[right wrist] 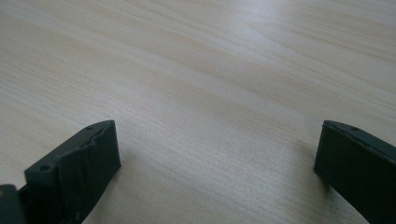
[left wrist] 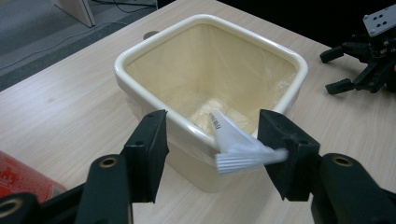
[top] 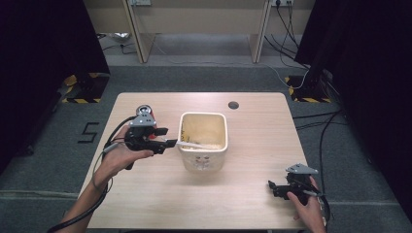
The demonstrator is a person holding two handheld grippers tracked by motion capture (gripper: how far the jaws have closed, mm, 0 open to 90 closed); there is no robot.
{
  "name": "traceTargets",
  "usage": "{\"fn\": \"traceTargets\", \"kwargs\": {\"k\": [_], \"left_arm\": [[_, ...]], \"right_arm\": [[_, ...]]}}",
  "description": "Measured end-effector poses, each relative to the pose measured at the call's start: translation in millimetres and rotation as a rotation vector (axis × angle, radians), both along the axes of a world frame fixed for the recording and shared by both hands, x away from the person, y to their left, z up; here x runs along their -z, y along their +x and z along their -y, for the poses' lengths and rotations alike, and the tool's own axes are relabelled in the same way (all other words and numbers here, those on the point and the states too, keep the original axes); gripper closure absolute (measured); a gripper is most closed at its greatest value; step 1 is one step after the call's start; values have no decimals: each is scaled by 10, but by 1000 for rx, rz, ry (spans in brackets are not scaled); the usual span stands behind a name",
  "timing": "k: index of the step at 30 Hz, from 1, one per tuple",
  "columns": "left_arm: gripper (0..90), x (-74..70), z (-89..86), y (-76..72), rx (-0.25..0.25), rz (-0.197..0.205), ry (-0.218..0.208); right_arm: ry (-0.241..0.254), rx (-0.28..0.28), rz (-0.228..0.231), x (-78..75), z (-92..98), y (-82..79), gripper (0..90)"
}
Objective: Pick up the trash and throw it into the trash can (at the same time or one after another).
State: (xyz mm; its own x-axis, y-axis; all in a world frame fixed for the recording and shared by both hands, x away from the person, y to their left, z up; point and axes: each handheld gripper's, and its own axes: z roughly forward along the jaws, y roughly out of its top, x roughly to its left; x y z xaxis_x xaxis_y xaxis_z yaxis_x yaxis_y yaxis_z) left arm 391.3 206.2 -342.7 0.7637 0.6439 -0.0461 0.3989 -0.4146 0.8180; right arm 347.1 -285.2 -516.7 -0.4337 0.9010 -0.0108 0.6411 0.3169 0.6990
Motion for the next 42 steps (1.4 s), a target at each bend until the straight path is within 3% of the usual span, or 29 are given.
{"fn": "traceTargets", "kwargs": {"k": [6, 15, 21, 25, 28, 35, 42], "left_arm": [[337, -11, -76, -42, -27, 9, -13], [301, -20, -245, -135, -46, 11, -41], [275, 13, -299, -183, -51, 18, -38], [275, 63, -351, -251, -58, 25, -33], [275, 114, -424, -284, -86, 9, -46], [263, 194, -513, -265, -127, 11, -48], [238, 378, -625, -181, -185, 15, -48]], "right_arm": [[0, -1, -2, -1, 1, -1, 2], [0, -1, 0, 0, 0, 0, 2], [-1, -1, -2, -1, 0, -1, 2], [-1, 0, -2, -1, 0, 0, 2], [0, 0, -3, -2, -1, -1, 2], [0, 0, -2, -2, -1, -1, 2], [1, 1, -2, -1, -1, -1, 2]]}}
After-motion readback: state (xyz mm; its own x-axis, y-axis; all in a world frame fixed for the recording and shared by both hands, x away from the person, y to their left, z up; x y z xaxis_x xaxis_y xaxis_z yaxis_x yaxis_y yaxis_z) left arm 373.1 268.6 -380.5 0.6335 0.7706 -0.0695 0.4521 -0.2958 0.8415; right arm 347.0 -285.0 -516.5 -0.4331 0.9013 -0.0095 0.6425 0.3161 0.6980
